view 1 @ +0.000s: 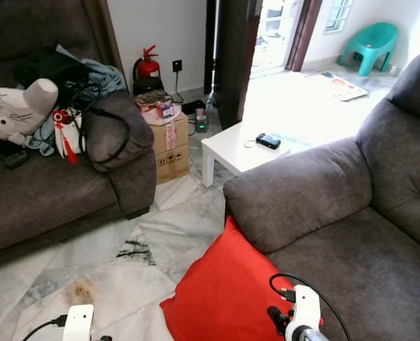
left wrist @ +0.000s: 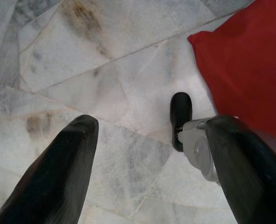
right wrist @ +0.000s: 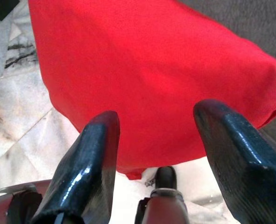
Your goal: Move the pillow to the sofa from floor
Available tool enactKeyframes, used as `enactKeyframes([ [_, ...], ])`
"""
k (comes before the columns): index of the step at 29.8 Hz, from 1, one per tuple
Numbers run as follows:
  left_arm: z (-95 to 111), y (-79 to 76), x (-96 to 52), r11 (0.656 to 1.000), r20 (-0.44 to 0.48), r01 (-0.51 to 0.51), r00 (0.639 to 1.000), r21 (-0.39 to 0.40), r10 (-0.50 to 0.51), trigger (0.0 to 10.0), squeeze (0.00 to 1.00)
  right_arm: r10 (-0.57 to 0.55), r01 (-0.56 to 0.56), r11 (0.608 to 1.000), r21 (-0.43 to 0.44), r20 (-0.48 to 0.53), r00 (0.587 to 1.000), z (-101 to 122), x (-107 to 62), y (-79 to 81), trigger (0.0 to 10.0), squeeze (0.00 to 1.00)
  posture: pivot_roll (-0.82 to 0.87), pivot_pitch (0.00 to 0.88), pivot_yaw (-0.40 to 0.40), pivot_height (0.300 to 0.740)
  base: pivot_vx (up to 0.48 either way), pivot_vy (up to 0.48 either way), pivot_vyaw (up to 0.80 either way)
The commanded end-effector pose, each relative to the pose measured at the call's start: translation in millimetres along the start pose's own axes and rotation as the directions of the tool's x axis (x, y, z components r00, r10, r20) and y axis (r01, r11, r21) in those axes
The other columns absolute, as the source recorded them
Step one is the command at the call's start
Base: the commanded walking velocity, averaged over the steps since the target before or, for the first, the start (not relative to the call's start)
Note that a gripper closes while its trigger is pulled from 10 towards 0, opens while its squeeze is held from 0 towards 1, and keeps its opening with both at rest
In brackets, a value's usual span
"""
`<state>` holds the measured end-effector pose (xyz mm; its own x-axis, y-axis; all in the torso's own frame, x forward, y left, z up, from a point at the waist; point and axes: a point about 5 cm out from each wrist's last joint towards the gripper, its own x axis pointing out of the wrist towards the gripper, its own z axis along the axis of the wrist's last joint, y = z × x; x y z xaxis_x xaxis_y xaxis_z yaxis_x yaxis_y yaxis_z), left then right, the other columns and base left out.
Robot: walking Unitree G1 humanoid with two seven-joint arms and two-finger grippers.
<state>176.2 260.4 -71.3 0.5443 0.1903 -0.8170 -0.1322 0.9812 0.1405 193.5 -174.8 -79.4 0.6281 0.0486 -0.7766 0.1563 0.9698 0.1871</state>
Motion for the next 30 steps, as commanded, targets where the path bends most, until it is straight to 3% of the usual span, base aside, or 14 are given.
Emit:
enactKeyframes([
  [1, -3.8, 1.7, -0.6, 1.000, -0.019, -0.001, 1.000, 0.028, 0.002, 10.0, 0.00, 0.001, -0.001, 1.000, 0.010, 0.001, 1.000, 1.2, 0.7, 2.1, 10.0, 0.00, -0.03, 0.000, -0.031, 0.740, 0.000, -0.259, 0.00],
  [16, -4.0, 1.4, -0.6, 1.000, -0.020, -0.001, 1.000, 0.024, 0.001, 10.0, 0.00, 0.005, -0.005, 1.000, 0.005, 0.002, 1.000, 1.6, 0.7, 2.0, 10.0, 0.00, -0.03, 0.000, -0.032, 0.740, 0.000, -0.301, 0.00],
  [30, -4.2, 1.6, -0.6, 1.000, -0.019, -0.002, 1.000, 0.023, 0.003, 10.0, 0.00, 0.006, -0.006, 1.000, 0.009, 0.002, 1.000, 1.2, 0.6, 2.1, 10.0, 0.00, -0.03, 0.000, -0.031, 0.740, 0.000, 0.000, 0.00],
])
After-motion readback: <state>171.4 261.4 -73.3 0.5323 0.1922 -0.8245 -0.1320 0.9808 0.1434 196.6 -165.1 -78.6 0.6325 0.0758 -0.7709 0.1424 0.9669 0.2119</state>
